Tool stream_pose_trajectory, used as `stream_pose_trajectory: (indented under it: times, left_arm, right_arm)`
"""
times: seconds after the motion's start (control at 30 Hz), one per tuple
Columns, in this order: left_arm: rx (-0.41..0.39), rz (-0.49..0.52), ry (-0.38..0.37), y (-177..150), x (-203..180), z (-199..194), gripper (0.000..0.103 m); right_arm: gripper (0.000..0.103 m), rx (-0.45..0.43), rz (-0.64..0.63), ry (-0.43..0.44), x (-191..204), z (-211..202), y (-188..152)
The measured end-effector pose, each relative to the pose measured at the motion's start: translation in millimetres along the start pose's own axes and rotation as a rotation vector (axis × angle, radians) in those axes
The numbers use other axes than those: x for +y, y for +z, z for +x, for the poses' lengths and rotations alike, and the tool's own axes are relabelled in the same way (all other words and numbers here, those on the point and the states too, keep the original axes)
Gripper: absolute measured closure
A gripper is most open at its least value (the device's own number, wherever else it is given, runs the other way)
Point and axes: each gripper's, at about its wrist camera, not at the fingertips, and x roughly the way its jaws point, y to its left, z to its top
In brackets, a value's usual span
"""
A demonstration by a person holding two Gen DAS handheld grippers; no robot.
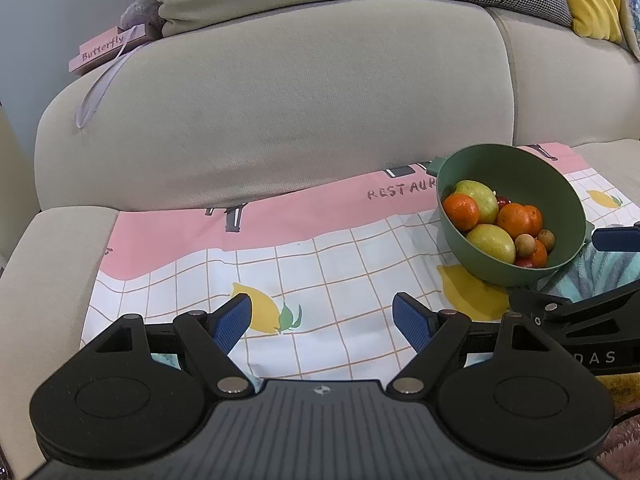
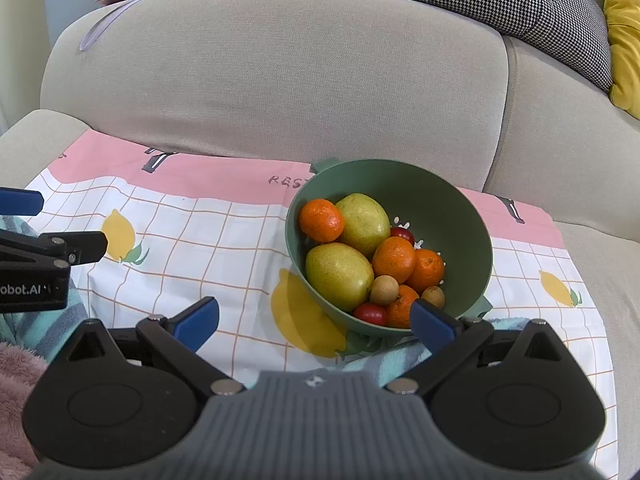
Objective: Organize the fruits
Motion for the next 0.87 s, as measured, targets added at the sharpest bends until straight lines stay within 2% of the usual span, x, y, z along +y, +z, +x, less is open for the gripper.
stream_pose_trajectory:
  times: [0.87]
  left_arm:
    - [-0.003, -0.02, -0.026, -2.4, -1.3, -2.1, 0.009]
  right_arm:
    - [0.005, 0.014, -0.009, -0.001, 1.7, 2.0, -1.1]
